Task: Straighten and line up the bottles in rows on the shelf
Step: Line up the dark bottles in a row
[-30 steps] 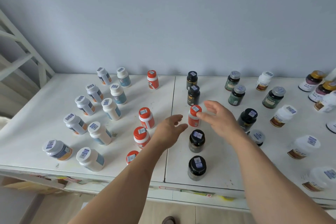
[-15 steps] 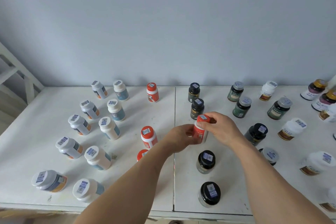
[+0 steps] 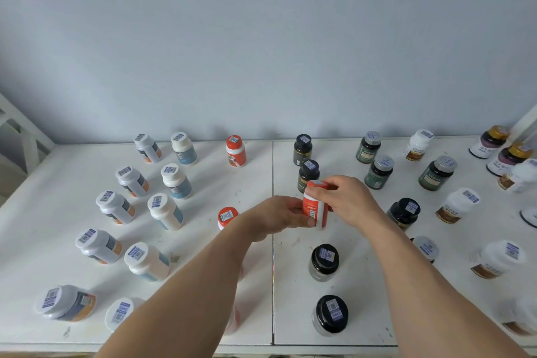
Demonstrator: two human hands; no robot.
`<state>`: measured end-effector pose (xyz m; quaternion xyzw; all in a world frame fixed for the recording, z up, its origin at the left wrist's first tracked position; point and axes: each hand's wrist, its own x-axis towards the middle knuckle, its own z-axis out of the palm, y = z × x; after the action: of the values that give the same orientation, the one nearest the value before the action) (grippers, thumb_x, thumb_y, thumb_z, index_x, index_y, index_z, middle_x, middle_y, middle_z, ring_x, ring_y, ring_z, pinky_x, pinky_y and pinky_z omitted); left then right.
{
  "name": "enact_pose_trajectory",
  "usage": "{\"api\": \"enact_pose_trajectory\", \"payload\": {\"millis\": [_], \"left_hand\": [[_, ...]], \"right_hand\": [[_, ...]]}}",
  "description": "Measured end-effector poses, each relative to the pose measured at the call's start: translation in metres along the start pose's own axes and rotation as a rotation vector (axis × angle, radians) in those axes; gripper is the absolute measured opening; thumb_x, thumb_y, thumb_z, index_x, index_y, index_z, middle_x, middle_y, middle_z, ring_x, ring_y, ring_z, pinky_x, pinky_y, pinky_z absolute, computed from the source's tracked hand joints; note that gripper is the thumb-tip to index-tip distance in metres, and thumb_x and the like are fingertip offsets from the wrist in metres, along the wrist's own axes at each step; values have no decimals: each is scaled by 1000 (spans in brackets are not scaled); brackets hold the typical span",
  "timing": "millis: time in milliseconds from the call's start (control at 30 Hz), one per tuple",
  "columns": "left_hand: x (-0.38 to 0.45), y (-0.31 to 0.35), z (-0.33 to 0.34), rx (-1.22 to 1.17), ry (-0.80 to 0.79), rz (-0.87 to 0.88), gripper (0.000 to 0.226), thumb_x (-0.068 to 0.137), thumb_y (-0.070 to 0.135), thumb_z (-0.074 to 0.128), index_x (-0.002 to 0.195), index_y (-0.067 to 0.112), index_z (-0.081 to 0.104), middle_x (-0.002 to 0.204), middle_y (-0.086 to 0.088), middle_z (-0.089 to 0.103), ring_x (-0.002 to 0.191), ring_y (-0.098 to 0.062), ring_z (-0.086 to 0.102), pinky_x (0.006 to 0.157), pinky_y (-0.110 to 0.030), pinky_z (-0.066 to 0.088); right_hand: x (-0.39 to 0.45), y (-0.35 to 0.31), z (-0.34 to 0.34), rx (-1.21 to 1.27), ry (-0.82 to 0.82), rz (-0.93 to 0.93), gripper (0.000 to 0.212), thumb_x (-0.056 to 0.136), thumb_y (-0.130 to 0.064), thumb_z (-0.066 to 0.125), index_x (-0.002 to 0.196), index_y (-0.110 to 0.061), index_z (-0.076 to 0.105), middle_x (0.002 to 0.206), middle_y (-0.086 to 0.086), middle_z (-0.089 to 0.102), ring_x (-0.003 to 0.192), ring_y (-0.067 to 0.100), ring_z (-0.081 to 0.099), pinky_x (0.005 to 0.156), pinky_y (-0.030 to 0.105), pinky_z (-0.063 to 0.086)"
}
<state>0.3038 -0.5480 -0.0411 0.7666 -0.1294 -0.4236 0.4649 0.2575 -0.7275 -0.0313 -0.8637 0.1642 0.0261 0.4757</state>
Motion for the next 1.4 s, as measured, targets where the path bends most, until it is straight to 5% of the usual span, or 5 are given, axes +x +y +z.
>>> {"api": "enact_pose_trajectory", "payload": {"millis": [300,533,900,1200,1400], "left_hand": [[-6,3,3,71,26,-3,53,82,33,76,131,22,60,126,2,65,118,-19,57,111,-39,37],[-5,7,1,418,112,34,61,84,32,74,139,21,51,136,0,59,124,-18,55,109,-38,41],[9,7,-8,738,281,105,54,93,33,62,143,22,45,141,0,54,125,-22,52,103,-34,44],[33,24,-32,868,390,97,61,93,39,60,146,20,38,150,0,43,134,-22,43,106,-36,41],[56,31,-38,774,313,-21,74,87,43,67,150,23,33,155,2,36,139,-21,37,110,-35,34]], "right_hand": [[-5,3,-2,15,-20,-7,40,72,-58,74,94,-26,73,88,-8,73,85,12,69,85,43,57],[-11,13,1,30,-92,-15,32,81,-38,78,109,-28,69,100,-12,71,96,8,65,84,26,50],[-13,25,10,95,-203,80,54,76,-29,84,123,-31,57,120,-10,62,114,9,58,100,30,45],[53,-8,-4,-9,-38,13,71,84,-34,75,146,-23,42,149,-3,47,137,11,43,108,33,37],[78,1,7,-90,-137,0,50,83,-30,74,129,-28,55,113,-6,64,111,18,60,80,25,41]]}}
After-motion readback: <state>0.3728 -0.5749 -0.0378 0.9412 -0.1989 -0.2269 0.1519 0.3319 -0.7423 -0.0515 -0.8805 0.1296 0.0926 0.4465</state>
